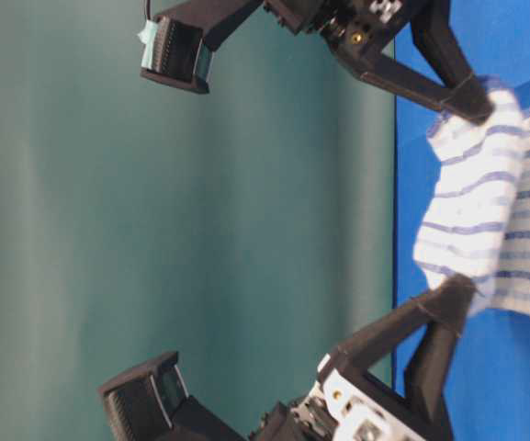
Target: Fold the blue towel.
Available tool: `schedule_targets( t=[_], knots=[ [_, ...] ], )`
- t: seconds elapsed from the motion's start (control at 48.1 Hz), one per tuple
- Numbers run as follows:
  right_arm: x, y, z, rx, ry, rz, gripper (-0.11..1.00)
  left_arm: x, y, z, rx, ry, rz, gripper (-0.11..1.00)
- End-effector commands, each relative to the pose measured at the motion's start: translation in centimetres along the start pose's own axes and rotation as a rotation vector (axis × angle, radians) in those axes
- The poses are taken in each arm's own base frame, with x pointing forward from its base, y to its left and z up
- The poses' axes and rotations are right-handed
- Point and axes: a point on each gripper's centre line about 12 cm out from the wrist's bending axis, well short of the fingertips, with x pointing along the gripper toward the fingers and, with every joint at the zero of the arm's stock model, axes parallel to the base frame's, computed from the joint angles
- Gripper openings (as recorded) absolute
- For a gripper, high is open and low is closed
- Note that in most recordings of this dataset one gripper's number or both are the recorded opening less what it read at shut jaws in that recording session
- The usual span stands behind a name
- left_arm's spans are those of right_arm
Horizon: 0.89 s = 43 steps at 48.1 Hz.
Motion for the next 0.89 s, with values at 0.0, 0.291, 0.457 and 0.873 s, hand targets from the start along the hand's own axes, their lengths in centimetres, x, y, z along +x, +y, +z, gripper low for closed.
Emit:
schedule_targets(
  t=[0.0, 0.291, 0.457, 0.873],
  knots=[
    [-0.5, 1.0, 0.6, -0.002, -0.025, 0.026, 0.09, -0.2, -1.6, 1.0, 0.018, -0.034, -0.038, 0.04],
    [-0.5, 1.8, 0.3, -0.013, -0.018, 0.044, 0.09, 0.3, -2.4, 0.5, 0.03, -0.019, -0.055, 0.04],
    [-0.5, 1.8, 0.3, -0.014, -0.017, 0.043, 0.08, 0.5, -2.4, 0.3, 0.032, -0.012, -0.054, 0.04],
    [-0.3, 3.0, 0.0, -0.035, -0.003, 0.068, 0.65, 0.6, -1.9, -0.3, 0.027, 0.011, -0.042, 0.28]
  ],
)
